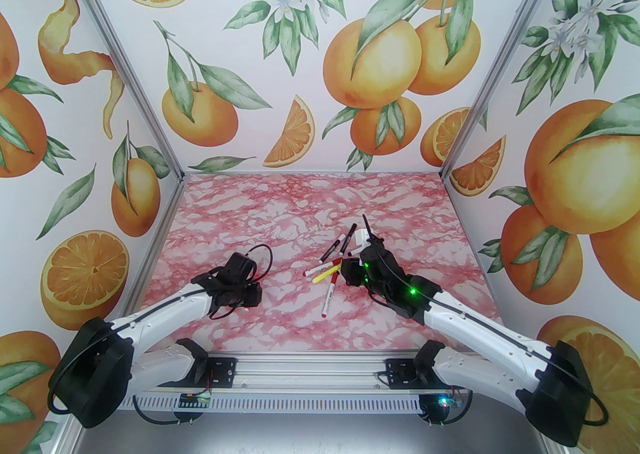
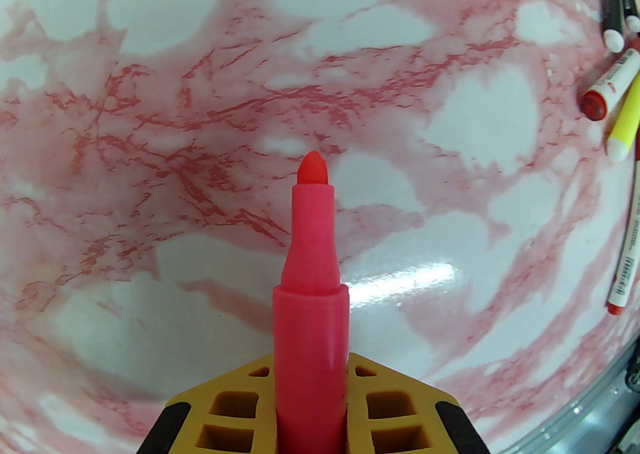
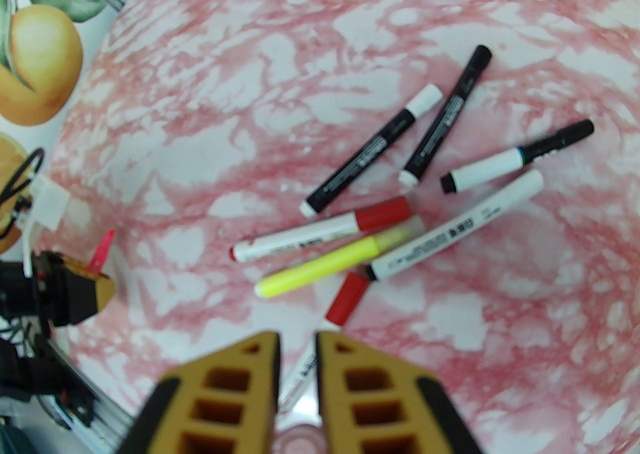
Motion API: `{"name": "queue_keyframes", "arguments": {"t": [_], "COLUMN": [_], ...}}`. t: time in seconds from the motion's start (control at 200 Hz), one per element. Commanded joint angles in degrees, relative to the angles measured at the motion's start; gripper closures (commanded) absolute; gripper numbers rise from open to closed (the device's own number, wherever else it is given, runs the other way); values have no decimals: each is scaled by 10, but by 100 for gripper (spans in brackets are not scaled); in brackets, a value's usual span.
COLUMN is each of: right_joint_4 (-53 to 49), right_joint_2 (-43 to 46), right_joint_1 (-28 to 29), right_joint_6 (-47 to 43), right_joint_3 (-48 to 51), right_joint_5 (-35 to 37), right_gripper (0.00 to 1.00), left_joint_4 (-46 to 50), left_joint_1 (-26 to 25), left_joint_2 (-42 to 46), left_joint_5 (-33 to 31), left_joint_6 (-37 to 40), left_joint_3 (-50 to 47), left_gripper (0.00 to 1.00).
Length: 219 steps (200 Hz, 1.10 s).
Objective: Open the pen caps
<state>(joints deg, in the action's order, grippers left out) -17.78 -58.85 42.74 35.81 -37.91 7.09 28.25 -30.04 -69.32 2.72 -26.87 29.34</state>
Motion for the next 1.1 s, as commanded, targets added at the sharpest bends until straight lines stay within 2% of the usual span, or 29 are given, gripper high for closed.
{"name": "queue_keyframes", "arguments": {"t": [0.0, 0.355, 0.585, 0.741, 1.091], "right_joint_4": [14, 31, 37, 36, -6], "right_joint_2": [7, 1, 3, 6, -2], "right_joint_1": [4, 5, 4, 4, 3], "right_joint_6": [10, 14, 20, 22, 25], "right_joint_3": [15, 24, 28, 30, 31], "right_joint_5": [-9, -15, -17, -16, -10], "right_gripper": [92, 92, 92, 92, 91], "left_joint_4": [-9, 7, 27, 32, 48], "left_joint_1": [6, 14, 14, 14, 14], "left_joint_2": [-11, -13, -18, -24, -24], "left_joint_5": [-6, -14, -43, -52, -56], "left_joint_6": [-4, -14, -11, -10, -5], "left_joint_3": [9, 12, 18, 23, 42], "left_gripper": [95, 88, 77, 66, 65]}}
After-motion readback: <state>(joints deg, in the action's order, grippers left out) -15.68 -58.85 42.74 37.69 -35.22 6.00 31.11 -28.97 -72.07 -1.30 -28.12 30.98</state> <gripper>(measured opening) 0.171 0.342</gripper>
